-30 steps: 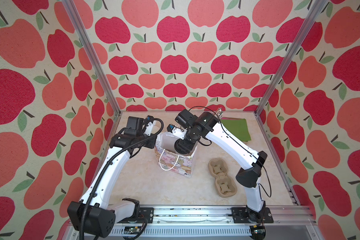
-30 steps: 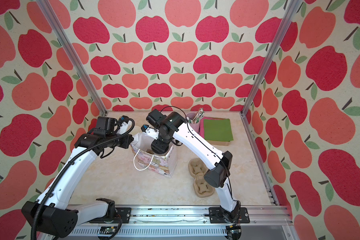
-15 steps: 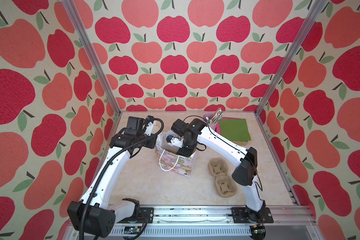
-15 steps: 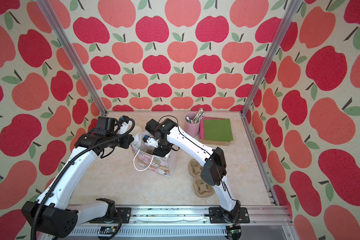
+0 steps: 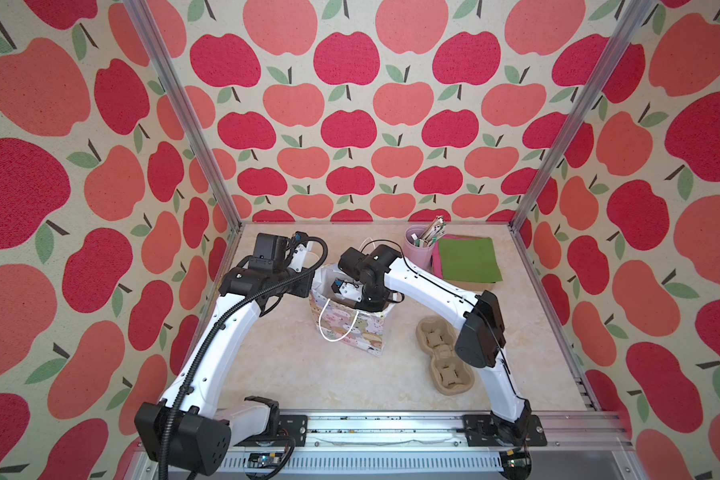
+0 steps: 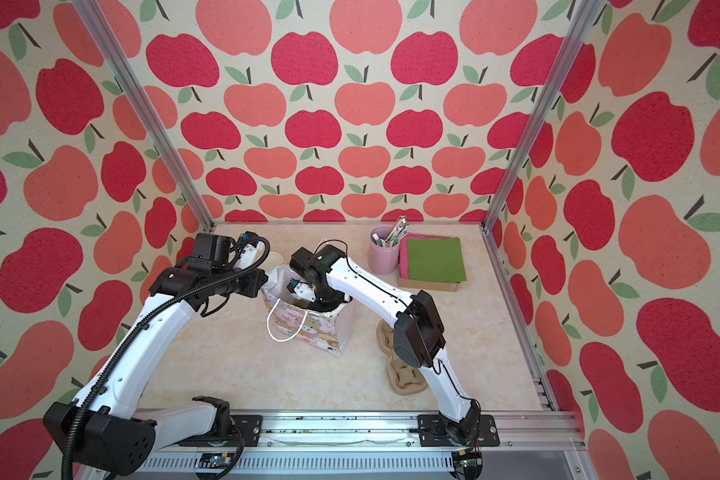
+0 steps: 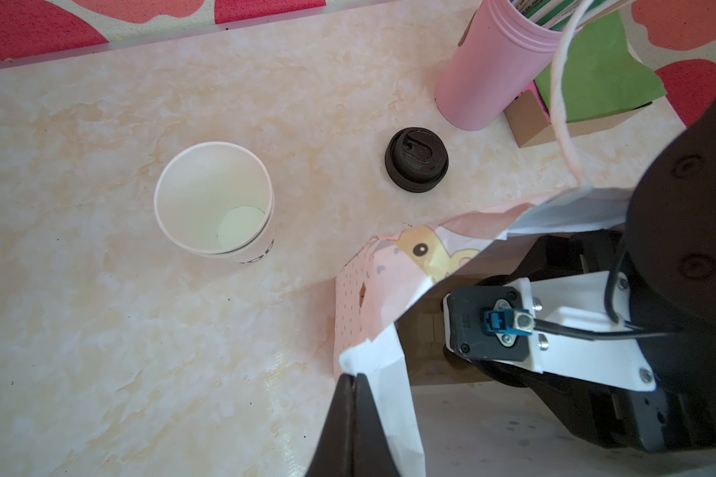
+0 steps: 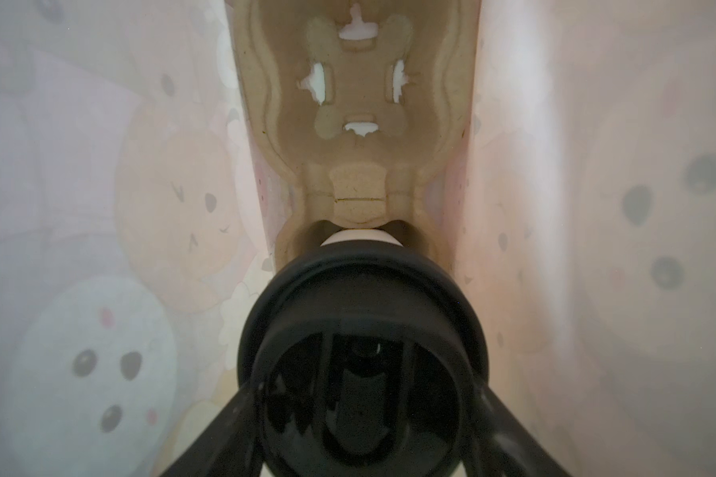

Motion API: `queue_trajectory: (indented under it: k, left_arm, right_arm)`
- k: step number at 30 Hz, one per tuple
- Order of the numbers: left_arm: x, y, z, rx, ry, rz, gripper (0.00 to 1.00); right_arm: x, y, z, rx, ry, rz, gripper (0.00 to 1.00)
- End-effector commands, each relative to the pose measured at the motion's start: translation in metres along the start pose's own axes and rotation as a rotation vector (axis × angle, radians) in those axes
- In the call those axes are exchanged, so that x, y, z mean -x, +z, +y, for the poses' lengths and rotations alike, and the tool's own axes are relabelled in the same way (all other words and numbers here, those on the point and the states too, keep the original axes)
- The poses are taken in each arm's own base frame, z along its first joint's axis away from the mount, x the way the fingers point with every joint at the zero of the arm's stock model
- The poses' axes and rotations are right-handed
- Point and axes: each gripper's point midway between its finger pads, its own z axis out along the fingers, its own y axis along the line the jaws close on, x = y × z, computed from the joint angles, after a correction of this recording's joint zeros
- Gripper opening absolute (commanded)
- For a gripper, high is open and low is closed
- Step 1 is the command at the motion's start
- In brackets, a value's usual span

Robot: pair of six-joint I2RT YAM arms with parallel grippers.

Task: Pack a coffee takeout order
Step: Place the coffee cup in the cup tray.

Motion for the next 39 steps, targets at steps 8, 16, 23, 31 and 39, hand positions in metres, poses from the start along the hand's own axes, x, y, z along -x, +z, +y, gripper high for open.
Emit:
queue_trajectory:
  k: [8,16,23,31,39]
  left_arm:
    - [-0.007,0.006,0.001,-0.004,-0.007,0.03,0.0]
    - [-0.006,0.005,0.001,-0.003,-0.003,0.027,0.0]
    - [-0.005,0.005,0.001,-0.002,0.001,0.028,0.0]
    - [-0.004,0.004,0.0,-0.006,0.005,0.032,0.0]
    - [0.008,-0.006,-0.006,-0.024,0.011,-0.008,0.0]
  right_arm:
    - [-0.022,0.058,0.005,0.025,-0.003,0.167,0.54]
    - [-0.027,0.076,0.007,0.029,-0.003,0.215,0.54]
    - [-0.027,0.081,0.009,0.038,-0.006,0.221,0.54]
    - [-0.019,0.069,0.01,0.034,-0.009,0.186,0.54]
    - [-0.014,0.061,0.01,0.027,-0.015,0.164,0.54]
